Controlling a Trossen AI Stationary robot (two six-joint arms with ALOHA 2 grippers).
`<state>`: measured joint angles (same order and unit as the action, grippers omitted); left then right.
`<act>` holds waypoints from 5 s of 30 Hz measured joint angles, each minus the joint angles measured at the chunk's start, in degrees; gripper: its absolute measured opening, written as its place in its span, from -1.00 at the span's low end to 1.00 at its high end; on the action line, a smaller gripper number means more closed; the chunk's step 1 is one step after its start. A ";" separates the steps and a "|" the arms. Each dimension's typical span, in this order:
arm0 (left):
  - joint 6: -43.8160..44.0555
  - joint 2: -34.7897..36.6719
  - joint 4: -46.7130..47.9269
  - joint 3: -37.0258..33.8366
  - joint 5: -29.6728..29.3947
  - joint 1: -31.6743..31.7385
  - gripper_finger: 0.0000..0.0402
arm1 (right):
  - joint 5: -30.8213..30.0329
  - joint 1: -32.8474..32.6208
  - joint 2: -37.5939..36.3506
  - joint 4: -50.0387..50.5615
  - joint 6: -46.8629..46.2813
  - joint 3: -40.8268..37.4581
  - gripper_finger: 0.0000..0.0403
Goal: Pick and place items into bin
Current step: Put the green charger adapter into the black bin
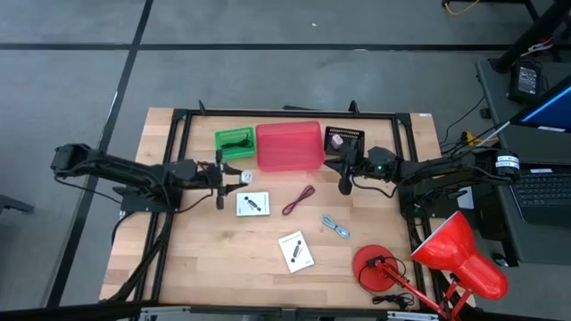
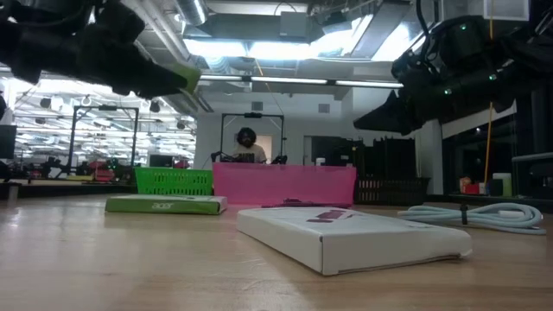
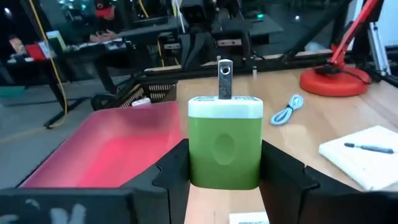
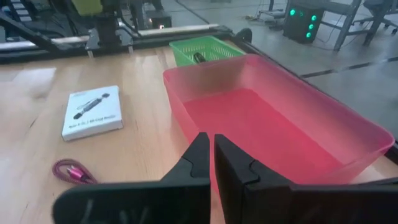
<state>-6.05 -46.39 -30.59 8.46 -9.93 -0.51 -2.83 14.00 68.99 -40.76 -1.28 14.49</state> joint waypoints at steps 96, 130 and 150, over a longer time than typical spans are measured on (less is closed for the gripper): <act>3.33 -45.05 -32.18 18.14 9.26 1.57 -0.28 | 1.62 -14.32 26.01 -12.12 5.86 24.03 0.29; 2.72 -45.48 -29.21 19.77 7.72 1.61 -0.27 | 1.44 -14.29 26.01 -10.06 5.98 24.01 -0.43; 0.44 -45.32 -25.47 19.79 7.95 1.57 -0.11 | 2.02 -14.32 26.01 -10.07 5.89 23.99 -0.43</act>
<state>-5.61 -91.71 -56.06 28.25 -1.98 1.06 -0.81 -0.32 95.00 -50.83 4.61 38.48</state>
